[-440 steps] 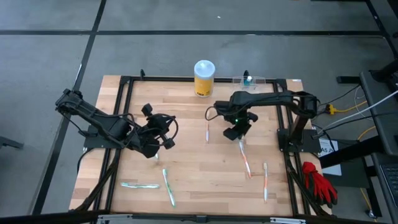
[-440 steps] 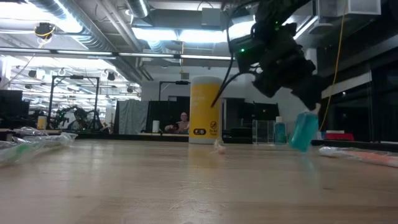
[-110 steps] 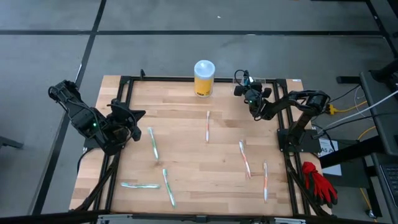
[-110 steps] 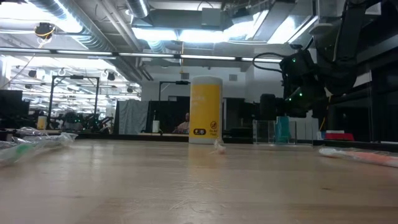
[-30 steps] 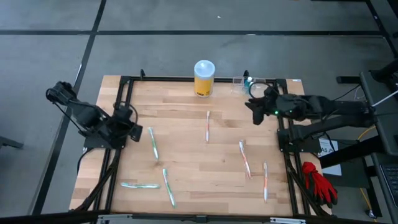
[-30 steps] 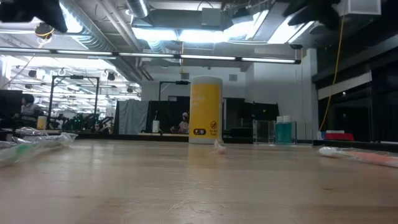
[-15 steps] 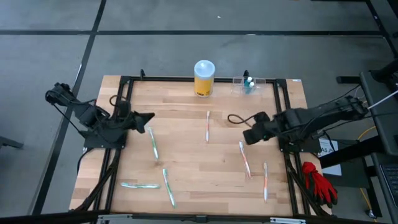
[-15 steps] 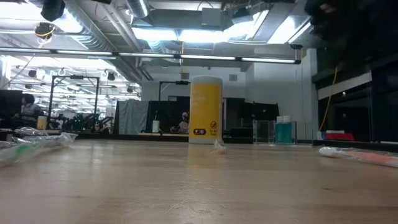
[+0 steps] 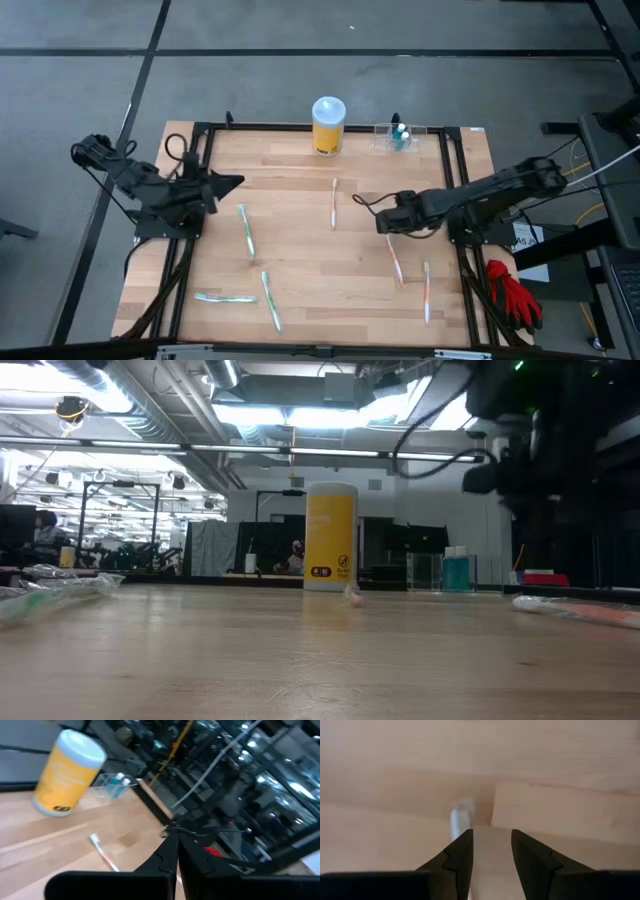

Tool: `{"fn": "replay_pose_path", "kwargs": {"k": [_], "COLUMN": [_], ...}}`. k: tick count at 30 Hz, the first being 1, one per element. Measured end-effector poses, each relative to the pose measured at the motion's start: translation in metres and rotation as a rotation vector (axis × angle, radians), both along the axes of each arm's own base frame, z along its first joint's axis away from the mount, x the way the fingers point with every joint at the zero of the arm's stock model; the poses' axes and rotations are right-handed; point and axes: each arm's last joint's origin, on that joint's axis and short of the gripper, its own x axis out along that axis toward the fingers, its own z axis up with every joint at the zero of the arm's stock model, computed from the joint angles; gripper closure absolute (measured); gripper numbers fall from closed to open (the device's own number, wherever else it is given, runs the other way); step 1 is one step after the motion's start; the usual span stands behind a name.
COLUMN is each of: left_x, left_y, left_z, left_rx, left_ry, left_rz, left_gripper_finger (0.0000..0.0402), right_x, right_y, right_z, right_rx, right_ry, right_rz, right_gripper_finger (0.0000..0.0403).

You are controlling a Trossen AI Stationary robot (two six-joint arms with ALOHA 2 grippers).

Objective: Pick & Place toothbrushing station
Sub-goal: Put the middle orange toothbrush into the transparent organizer

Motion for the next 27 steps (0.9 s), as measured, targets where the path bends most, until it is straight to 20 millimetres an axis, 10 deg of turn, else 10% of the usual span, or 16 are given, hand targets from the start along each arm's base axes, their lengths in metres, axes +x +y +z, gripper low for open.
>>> {"fn": "replay_pose_path", "kwargs": {"k": [27], "left_x": [-0.016], "left_y": [0.007], "left_z": [0.013], "left_rx": [0.067], "left_ry": [-0.063], "left_rz": [-0.155], "left_gripper_finger": [0.0391], "right_x": [0.027], "right_y": [-0.015], "right_z": [-0.033], "right_rx": [0.028], "right_ry": [-0.019], "right_rz": [0.013], "right_gripper_finger": [0.0269]}}
